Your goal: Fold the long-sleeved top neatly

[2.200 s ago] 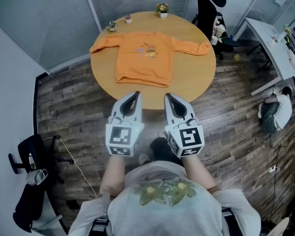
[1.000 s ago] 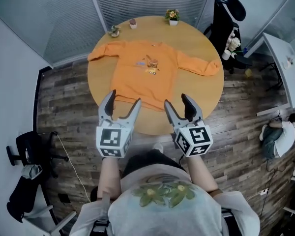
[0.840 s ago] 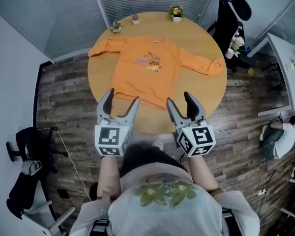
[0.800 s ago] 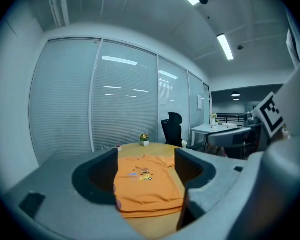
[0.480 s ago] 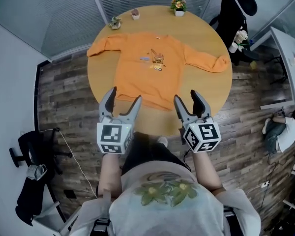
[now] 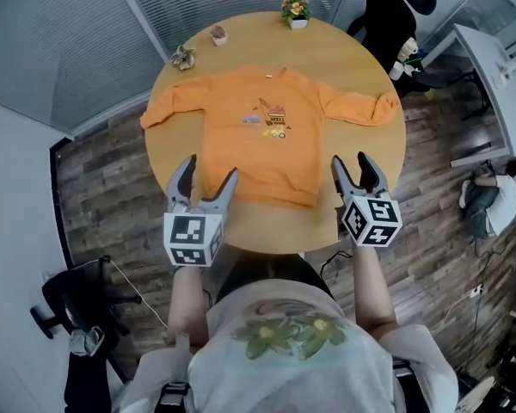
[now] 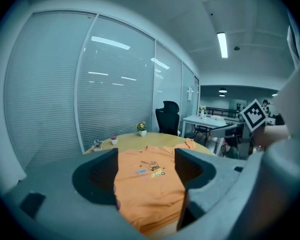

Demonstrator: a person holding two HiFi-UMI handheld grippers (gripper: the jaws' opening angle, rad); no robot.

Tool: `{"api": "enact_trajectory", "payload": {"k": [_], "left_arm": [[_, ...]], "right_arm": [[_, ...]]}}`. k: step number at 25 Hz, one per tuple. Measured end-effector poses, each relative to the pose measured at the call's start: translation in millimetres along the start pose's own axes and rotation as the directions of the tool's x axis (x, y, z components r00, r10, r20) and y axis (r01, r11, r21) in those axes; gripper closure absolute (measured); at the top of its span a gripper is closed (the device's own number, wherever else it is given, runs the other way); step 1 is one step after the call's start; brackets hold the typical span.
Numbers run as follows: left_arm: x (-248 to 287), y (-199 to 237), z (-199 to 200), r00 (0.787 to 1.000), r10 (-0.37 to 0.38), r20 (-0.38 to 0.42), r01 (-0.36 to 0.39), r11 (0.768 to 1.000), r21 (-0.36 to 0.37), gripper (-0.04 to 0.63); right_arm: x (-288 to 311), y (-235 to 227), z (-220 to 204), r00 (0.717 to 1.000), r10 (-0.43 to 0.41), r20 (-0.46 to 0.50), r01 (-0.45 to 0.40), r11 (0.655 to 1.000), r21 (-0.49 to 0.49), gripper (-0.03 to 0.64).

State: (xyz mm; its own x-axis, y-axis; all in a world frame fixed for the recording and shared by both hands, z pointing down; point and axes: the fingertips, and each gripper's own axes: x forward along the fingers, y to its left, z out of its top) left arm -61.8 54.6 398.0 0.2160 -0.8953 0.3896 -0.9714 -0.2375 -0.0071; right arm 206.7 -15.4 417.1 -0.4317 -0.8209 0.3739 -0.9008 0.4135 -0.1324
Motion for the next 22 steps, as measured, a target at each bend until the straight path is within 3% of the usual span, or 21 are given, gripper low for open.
{"api": "enact_trajectory", "payload": {"k": [7, 13, 22], "left_arm": [[36, 12, 0, 0.998, -0.048, -0.026, 0.049, 0.999, 0.019, 0.259], [65, 15, 3, 0.998, -0.026, -0.060, 0.027, 1.000, 0.008, 0.259], [110, -15, 9, 0.993, -0.032, -0.113, 0.033, 0.999, 0.011, 0.259]], "right_arm": [[23, -49, 3, 0.993, -0.117, -0.017, 0.118, 0.993, 0.031, 0.356], [46, -98, 8, 0.988, -0.147, -0.052, 0.149, 0.988, 0.041, 0.356], [93, -189, 3, 0.975, -0.193, -0.109, 0.199, 0.979, 0.047, 0.356]]}}
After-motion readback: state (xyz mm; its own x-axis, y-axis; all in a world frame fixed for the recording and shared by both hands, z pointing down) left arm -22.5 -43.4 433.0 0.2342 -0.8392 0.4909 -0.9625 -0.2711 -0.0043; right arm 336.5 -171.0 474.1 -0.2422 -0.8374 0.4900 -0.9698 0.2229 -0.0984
